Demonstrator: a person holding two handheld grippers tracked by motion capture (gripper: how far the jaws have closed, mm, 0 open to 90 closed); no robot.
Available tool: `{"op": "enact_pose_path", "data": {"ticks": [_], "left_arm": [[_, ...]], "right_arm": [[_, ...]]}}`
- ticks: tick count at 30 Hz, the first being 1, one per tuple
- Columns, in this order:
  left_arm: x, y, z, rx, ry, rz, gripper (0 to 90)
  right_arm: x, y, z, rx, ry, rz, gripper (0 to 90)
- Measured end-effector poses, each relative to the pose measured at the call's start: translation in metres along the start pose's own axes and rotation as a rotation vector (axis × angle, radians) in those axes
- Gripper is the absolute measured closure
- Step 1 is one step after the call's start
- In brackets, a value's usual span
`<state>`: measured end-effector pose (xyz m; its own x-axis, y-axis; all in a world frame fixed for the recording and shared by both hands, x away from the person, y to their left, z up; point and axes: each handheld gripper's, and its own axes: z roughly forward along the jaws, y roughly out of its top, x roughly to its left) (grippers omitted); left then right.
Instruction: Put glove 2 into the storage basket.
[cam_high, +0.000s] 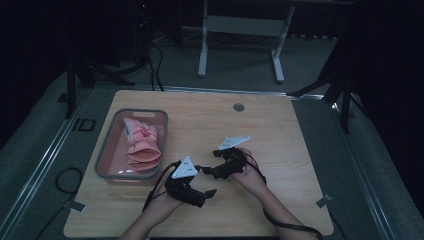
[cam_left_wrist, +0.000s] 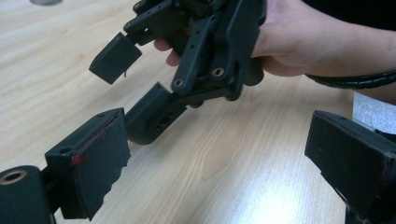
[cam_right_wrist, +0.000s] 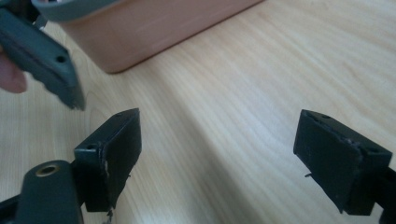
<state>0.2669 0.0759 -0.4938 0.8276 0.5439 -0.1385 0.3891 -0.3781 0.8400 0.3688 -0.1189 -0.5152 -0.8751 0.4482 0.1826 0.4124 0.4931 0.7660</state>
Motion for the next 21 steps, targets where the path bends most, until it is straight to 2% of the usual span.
{"op": "enact_pose_path", "data": {"ticks": [1, 4, 7, 9, 12, 13, 18, 19, 21], "left_arm": [[-0.001, -0.004, 0.004, -0.008, -0.020, -0.014, 6.5], [-0.003, -0.010, 0.010, -0.006, -0.028, -0.013, 6.5], [-0.005, -0.017, 0.018, 0.014, -0.034, -0.015, 6.5], [-0.006, -0.021, 0.021, 0.023, -0.040, -0.012, 6.5], [-0.008, -0.026, 0.025, 0.033, -0.028, 0.007, 6.5], [-0.009, -0.028, 0.028, 0.052, -0.023, 0.024, 6.5], [-0.011, -0.033, 0.033, 0.059, -0.020, 0.035, 6.5], [-0.012, -0.035, 0.035, 0.059, -0.008, 0.044, 6.5], [-0.012, -0.037, 0.037, 0.081, -0.011, 0.042, 6.5]], "right_arm": [[0.000, -0.003, 0.000, -0.002, 0.002, 0.002, 15.0], [-0.001, -0.017, -0.001, -0.040, 0.010, 0.018, 15.3], [-0.002, -0.021, -0.001, -0.036, 0.004, 0.023, 15.3], [-0.003, -0.028, -0.001, -0.013, -0.005, 0.027, 15.0], [-0.003, -0.033, 0.000, 0.000, -0.015, 0.019, 14.2], [-0.003, -0.036, 0.000, 0.006, -0.023, 0.016, 14.2], [-0.003, -0.045, -0.002, 0.012, -0.032, 0.014, 14.1], [-0.003, -0.048, -0.002, 0.013, -0.033, 0.007, 14.1], [0.000, -0.056, -0.004, 0.011, -0.047, -0.014, 14.1]]}}
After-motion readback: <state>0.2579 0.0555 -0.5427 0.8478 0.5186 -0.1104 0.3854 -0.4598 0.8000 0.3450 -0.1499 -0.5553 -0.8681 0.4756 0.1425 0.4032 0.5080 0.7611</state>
